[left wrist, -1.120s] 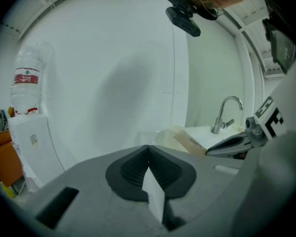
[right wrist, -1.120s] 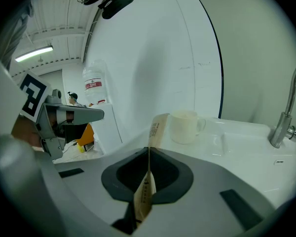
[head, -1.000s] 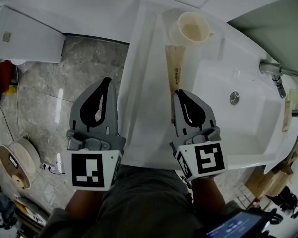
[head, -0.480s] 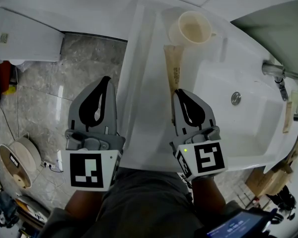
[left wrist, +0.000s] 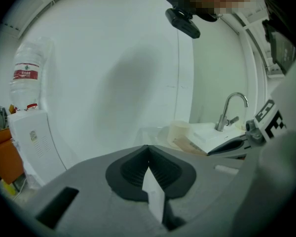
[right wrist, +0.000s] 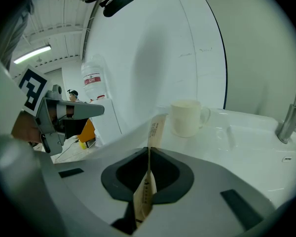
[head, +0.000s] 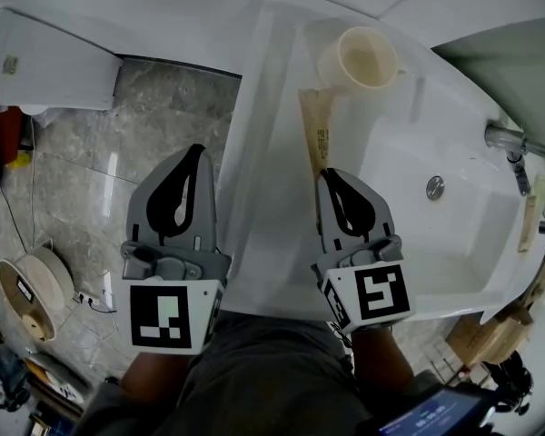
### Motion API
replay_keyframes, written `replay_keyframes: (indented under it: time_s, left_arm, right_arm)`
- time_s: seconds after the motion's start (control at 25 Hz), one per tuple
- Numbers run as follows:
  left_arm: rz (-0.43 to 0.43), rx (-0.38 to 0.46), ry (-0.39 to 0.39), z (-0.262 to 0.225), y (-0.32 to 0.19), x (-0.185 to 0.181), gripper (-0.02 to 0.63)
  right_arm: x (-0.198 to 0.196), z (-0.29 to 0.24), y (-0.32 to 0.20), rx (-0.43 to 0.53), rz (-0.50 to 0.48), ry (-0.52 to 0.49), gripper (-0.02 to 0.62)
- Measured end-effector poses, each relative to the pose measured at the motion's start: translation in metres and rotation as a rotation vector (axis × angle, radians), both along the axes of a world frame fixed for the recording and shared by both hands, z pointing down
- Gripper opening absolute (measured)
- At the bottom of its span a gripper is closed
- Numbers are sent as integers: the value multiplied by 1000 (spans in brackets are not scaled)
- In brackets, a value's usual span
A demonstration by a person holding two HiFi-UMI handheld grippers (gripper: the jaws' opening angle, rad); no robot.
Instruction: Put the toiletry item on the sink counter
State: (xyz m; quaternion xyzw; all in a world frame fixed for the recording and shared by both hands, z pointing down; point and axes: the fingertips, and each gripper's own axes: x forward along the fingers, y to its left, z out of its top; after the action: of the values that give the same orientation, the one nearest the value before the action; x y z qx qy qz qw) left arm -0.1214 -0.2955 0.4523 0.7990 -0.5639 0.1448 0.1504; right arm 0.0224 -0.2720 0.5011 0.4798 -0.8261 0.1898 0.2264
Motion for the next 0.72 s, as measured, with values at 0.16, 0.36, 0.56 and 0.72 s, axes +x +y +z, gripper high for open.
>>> replay_keyframes:
  time_s: [0.16, 0.36, 0.56, 0.72]
  left_arm:
    - [-2, 3, 4, 0, -1, -2, 11]
    - [2, 10, 8, -3, -2, 0, 11]
    - [-10, 30, 10, -13, 0, 0, 11]
    - [-4, 67, 4, -29, 6, 6, 11]
  right_arm:
    - [-3, 1, 0, -5, -8, 7, 18]
    - [-4, 0, -1, -10, -13, 9, 20]
    - [-5, -10, -2, 17, -16, 5, 18]
    - [-5, -28, 1, 53, -23, -10, 18]
